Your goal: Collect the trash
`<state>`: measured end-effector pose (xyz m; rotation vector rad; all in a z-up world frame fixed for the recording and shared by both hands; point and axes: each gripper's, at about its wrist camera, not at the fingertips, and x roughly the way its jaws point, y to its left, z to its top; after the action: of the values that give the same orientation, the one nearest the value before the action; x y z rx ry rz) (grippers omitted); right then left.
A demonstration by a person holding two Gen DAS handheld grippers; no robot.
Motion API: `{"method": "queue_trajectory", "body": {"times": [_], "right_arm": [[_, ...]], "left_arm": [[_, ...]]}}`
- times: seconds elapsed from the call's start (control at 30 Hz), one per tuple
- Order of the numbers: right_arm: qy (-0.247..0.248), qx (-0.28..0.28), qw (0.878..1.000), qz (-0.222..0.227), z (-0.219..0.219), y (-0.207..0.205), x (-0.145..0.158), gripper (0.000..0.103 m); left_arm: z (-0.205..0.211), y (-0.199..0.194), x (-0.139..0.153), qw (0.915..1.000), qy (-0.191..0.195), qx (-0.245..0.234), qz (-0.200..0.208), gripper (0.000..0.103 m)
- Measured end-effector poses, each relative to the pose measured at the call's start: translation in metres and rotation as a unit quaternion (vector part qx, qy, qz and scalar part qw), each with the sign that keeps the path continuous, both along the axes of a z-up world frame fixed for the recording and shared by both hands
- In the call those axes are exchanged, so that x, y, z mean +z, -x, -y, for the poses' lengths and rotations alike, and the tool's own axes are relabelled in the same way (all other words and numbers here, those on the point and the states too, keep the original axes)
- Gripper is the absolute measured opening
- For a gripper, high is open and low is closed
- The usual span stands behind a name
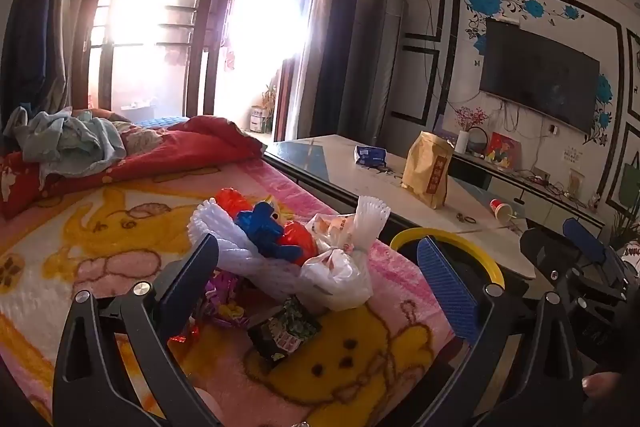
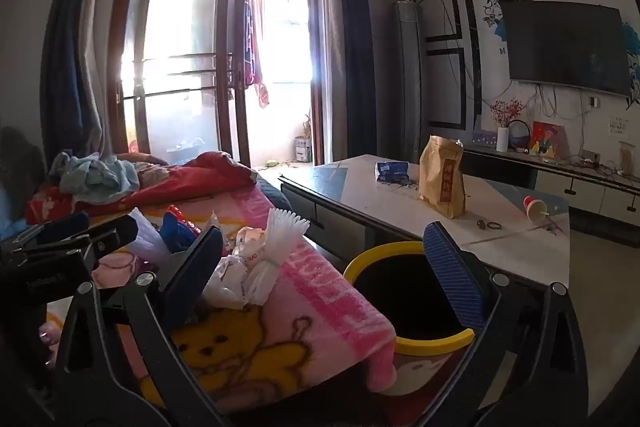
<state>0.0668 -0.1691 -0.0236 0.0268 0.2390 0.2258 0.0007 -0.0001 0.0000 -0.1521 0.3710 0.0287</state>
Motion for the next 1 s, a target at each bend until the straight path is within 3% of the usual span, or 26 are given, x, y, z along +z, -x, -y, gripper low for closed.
{"method": "queue_trajectory", "body": {"times": [1.0], "right_arm": [[-0.010,-0.001,1.000,-0.002,0.002,0.002,-0.002,0.092]], "left_arm": [[-0.009,0.008,0.005,0.9999,-0.002,0.009,0.010,0.097]]}}
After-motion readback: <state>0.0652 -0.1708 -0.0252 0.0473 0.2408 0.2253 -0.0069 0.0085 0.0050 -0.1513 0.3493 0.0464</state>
